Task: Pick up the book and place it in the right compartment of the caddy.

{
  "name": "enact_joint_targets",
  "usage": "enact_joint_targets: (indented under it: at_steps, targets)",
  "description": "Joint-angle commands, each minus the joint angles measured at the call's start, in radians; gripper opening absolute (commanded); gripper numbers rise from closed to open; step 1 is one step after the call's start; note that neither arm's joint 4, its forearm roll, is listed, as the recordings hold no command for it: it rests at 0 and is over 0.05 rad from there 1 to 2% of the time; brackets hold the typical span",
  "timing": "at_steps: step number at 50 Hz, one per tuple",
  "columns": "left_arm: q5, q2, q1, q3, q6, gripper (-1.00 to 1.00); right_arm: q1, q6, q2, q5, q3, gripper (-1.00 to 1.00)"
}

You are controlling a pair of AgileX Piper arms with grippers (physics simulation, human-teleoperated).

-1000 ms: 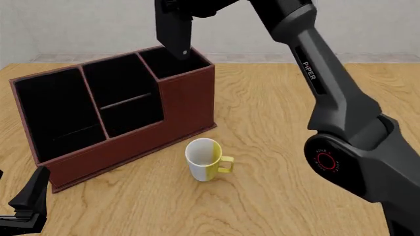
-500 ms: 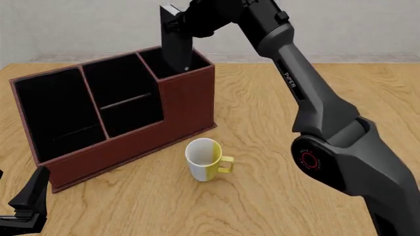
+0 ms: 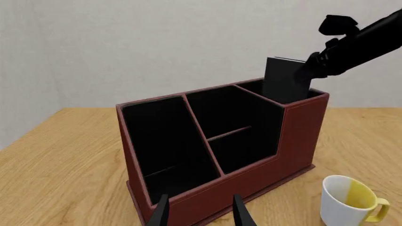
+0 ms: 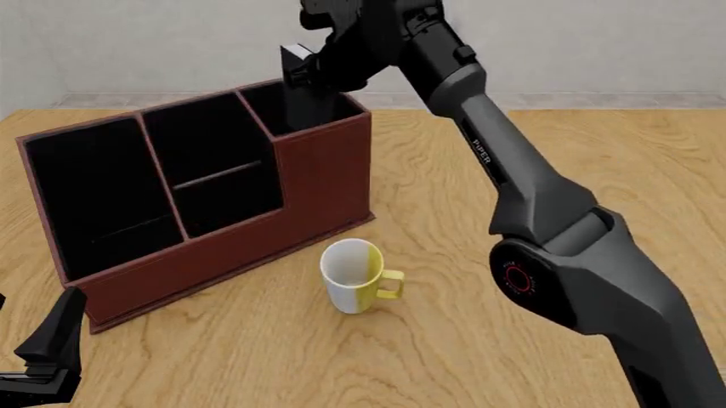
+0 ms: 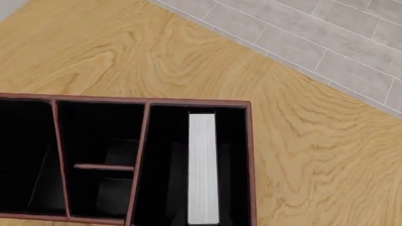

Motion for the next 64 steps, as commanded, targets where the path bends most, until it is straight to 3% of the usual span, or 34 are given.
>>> enact_joint_targets:
  at_steps: [1, 27, 28, 64]
  targets:
    - [0.0, 0.0, 0.0, 0.0, 0.0, 1.0, -0.002, 0.001, 0.022, 0.018, -0.01, -1.0]
    - [0.0, 0.0, 0.0, 0.0, 0.0, 1.0, -0.008, -0.05, 0.029, 0.037, -0.01, -1.0]
    - [0.0, 0.0, 0.0, 0.0, 0.0, 1.0, -0.009, -0.051, 0.026, 0.038, -0.01, 1.0]
    - [0.0, 0.0, 0.0, 0.0, 0.0, 1.0, 0.016, -0.105, -0.045, 0.055, -0.01, 1.0]
